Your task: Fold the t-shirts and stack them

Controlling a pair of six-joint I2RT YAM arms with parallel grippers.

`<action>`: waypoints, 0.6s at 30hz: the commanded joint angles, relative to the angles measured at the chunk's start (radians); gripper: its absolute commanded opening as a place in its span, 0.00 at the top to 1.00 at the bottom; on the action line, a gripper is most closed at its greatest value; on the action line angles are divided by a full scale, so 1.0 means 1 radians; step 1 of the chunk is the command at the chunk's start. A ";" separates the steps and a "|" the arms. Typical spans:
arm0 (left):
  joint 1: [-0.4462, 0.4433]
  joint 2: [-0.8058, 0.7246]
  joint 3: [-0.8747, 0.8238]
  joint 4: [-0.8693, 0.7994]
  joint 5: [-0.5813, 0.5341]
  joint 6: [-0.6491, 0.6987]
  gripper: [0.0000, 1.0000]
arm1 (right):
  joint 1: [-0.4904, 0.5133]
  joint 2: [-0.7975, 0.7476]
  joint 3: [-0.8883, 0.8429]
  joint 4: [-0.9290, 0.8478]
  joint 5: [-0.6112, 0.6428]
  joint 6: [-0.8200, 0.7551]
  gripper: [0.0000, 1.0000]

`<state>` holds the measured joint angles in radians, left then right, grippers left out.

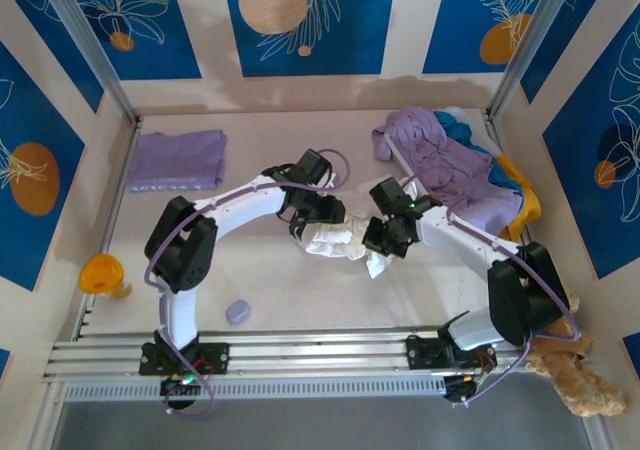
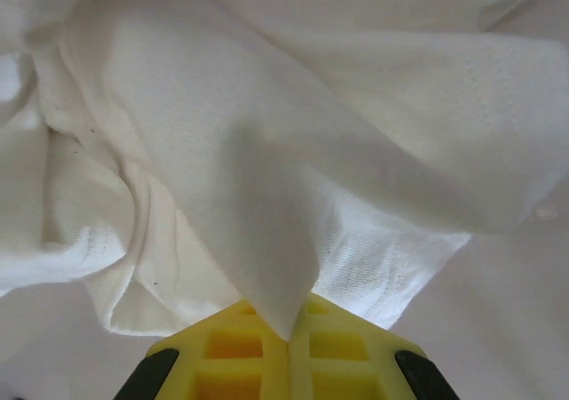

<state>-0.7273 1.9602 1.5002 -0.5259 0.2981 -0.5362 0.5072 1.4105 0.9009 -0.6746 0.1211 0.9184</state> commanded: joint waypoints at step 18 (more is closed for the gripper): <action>0.380 -0.317 0.557 -0.350 -0.041 0.130 1.00 | -0.010 -0.419 0.513 -0.266 0.201 -0.138 1.00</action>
<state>-0.4038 1.7210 1.9633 -0.7891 0.2565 -0.4404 0.4911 1.0264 1.3201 -0.8909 0.2321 0.8429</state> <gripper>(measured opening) 0.056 0.061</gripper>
